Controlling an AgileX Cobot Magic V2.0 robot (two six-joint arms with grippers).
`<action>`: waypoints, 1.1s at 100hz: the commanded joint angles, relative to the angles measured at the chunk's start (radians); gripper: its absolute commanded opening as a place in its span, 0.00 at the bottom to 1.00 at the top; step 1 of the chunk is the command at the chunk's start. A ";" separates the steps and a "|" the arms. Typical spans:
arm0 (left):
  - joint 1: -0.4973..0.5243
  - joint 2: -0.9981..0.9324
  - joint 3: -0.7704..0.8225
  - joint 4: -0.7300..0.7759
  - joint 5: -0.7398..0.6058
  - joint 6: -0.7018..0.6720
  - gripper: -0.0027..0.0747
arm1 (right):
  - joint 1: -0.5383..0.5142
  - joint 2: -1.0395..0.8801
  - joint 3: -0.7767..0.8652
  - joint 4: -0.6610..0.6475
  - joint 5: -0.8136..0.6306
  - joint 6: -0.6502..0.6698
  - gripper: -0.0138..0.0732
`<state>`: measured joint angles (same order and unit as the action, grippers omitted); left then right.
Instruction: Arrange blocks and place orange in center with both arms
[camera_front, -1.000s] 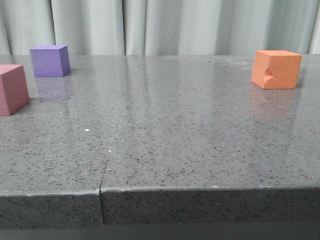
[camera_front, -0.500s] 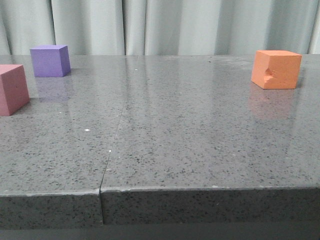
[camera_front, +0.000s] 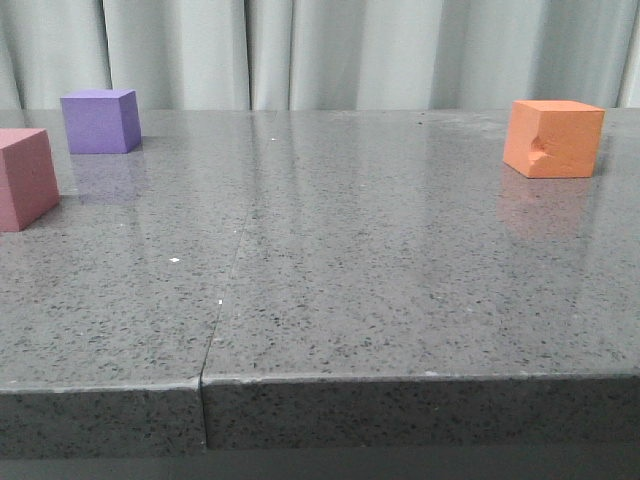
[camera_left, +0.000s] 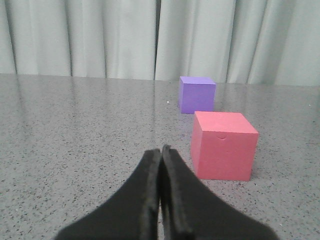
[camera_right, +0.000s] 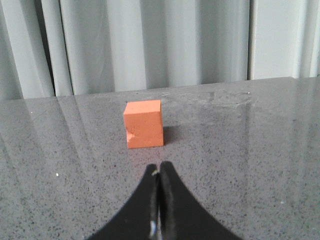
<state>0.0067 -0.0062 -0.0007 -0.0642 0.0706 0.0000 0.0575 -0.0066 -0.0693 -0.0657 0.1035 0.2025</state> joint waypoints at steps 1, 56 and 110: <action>0.000 -0.027 0.041 -0.005 -0.082 0.000 0.01 | -0.007 0.041 -0.078 -0.003 -0.027 -0.004 0.08; 0.000 -0.027 0.041 -0.005 -0.082 0.000 0.01 | -0.007 0.376 -0.400 0.013 0.129 -0.004 0.08; 0.000 -0.027 0.041 -0.005 -0.082 0.000 0.01 | -0.007 0.837 -0.762 0.013 0.405 -0.005 0.47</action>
<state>0.0067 -0.0062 -0.0007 -0.0642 0.0706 0.0000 0.0575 0.7768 -0.7484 -0.0519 0.5405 0.2025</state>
